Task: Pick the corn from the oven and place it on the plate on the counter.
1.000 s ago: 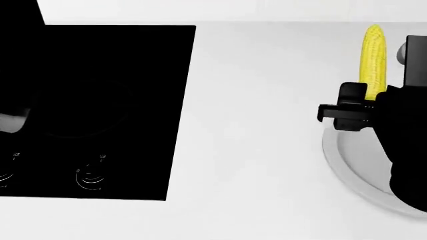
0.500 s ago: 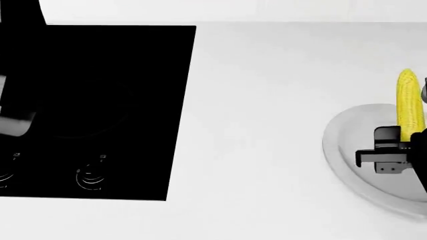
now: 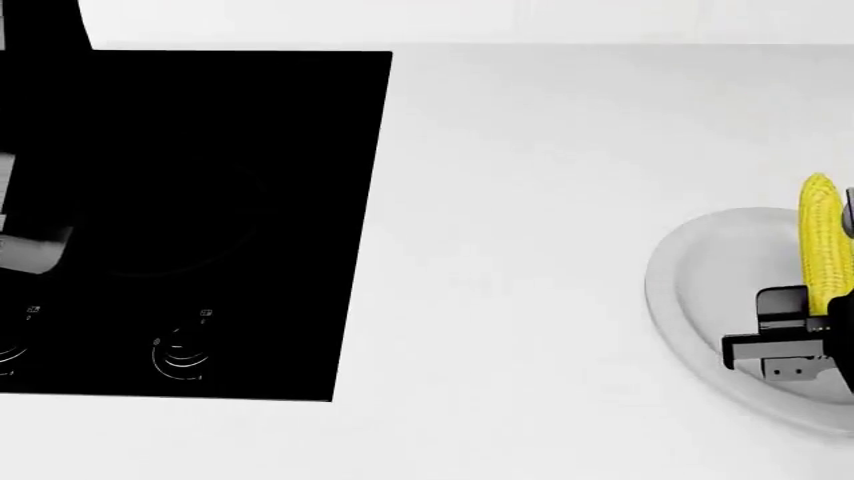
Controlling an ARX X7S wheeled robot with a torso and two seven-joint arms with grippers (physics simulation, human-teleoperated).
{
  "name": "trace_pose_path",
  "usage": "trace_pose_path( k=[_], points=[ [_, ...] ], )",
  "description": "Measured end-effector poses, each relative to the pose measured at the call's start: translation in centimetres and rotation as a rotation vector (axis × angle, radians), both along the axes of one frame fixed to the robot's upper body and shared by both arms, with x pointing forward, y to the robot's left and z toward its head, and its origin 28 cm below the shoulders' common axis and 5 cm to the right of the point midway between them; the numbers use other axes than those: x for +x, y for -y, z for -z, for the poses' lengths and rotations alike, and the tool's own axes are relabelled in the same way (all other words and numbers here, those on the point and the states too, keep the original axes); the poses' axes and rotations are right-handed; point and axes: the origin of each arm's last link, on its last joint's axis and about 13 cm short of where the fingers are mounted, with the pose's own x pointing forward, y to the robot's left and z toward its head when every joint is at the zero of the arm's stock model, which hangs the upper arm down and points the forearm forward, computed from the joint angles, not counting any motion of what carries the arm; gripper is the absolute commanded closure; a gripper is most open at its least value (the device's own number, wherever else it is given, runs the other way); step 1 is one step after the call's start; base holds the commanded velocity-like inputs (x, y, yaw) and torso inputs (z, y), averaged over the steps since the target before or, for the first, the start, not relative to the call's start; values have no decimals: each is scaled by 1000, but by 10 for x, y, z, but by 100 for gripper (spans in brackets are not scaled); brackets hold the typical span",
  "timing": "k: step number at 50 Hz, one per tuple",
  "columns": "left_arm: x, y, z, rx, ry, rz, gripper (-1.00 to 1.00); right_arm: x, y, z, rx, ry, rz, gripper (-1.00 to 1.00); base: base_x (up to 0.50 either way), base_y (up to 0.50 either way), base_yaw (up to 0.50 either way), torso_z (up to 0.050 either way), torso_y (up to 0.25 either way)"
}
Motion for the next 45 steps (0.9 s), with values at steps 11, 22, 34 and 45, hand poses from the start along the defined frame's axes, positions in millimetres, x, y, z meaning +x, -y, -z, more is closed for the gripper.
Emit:
trace_pose_path(
  k=[11, 22, 34, 45],
  points=[
    [0, 0, 0, 2, 0, -1, -100, -1, 0, 3, -4, -10, -5, 100, 0, 0, 0, 0, 0],
    [0, 0, 1, 0, 0, -2, -100, 0, -1, 4, -8, -10, -14, 100, 0, 0, 0, 0, 0],
    [0, 0, 0, 1, 2, 0, -100, 3, 0, 2, -17, -24, -11, -100, 0, 0, 0, 0, 0],
    [0, 0, 0, 4, 3, 1, -100, 4, 0, 2, -20, -28, -19, -100, 0, 0, 0, 0, 0]
  ],
)
